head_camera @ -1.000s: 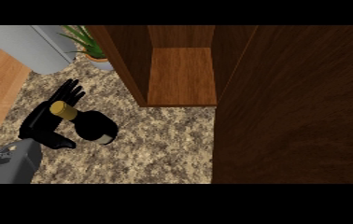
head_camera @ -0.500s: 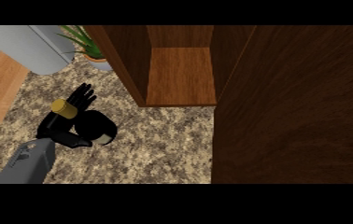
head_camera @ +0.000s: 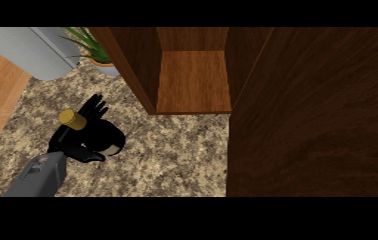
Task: Pick up the wine, place it into the cabinet and close the cabinet
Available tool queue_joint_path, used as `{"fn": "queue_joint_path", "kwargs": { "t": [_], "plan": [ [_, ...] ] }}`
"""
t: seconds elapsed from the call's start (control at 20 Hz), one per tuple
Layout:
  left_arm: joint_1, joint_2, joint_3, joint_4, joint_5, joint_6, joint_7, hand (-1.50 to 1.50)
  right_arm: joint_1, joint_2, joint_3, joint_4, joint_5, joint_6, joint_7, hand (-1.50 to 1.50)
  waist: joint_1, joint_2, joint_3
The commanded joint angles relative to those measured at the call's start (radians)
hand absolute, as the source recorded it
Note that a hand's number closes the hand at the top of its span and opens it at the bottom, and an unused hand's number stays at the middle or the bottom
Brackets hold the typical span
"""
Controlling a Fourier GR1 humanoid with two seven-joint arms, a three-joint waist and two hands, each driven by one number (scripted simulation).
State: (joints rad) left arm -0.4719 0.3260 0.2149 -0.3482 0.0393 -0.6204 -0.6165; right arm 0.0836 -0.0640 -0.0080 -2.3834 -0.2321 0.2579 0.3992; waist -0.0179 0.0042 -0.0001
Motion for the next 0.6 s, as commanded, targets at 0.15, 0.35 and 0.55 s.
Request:
{"fn": "queue_joint_path", "kwargs": {
  "t": [0.15, 0.35, 0.55],
  "plan": [
    [0.003, -0.008, 0.013, 0.058, 0.029, -0.162, -0.086, -1.50, 0.041, 0.005, -0.004, -0.007, -0.010, 0.016, -0.023, -1.50, -0.005, 0.002, -0.002],
    [0.001, -0.021, 0.001, 0.054, 0.015, -0.129, -0.114, -1.50, -0.047, -0.001, -0.010, 0.015, -0.002, -0.022, 0.025, -1.50, 0.002, 0.003, -0.003],
    [0.050, 0.016, -0.011, 0.059, 0.019, -0.237, -0.118, 1.50, -0.008, 0.001, 0.000, -0.051, -0.013, -0.021, 0.041, -1.50, 0.000, 0.002, -0.004]
  ]
}}
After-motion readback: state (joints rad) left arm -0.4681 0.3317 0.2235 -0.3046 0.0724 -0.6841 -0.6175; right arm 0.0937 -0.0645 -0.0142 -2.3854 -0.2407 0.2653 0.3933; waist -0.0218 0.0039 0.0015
